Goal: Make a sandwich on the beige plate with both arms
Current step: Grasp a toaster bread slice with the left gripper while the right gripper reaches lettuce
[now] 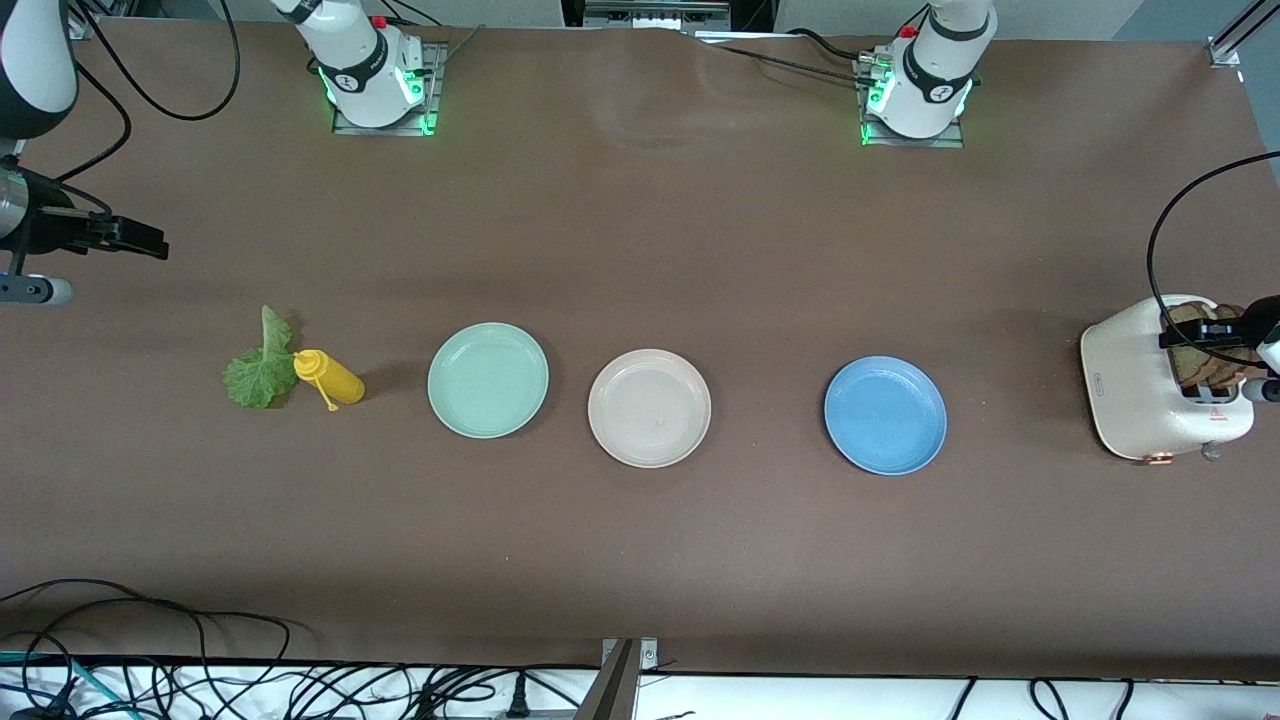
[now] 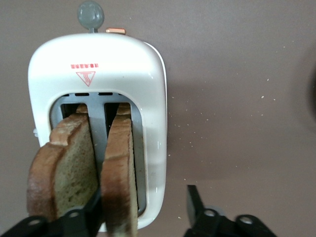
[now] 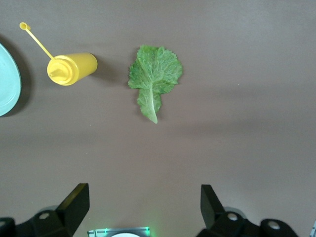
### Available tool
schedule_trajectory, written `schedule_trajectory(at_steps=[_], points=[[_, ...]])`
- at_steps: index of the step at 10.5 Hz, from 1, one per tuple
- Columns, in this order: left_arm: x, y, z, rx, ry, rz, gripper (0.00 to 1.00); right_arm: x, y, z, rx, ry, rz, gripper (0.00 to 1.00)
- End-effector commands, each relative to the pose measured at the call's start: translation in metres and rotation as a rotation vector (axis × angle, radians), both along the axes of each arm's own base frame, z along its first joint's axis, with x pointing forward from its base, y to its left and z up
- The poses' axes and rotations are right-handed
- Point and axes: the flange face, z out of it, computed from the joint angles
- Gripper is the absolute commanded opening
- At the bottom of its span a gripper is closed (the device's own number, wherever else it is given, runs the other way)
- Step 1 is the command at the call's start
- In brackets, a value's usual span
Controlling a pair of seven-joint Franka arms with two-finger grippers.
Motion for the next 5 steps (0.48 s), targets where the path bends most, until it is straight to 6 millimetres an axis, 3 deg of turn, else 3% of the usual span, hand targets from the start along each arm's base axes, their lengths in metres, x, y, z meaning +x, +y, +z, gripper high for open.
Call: schedule_trajectory(at_steps=[1, 2, 5], points=[[-0.019, 0.024, 0.013, 0.021, 0.014, 0.015, 0.0, -0.006, -0.003, -0.028, -0.003, -0.026, 0.01, 1.0], [-0.019, 0.025, 0.015, 0.02, 0.011, 0.002, 0.0, -0.008, -0.012, -0.043, -0.003, -0.047, -0.001, 1.0], [-0.02, 0.027, 0.037, 0.04, -0.012, 0.0, 0.0, -0.011, -0.013, -0.081, 0.0, -0.054, 0.008, 1.0]])
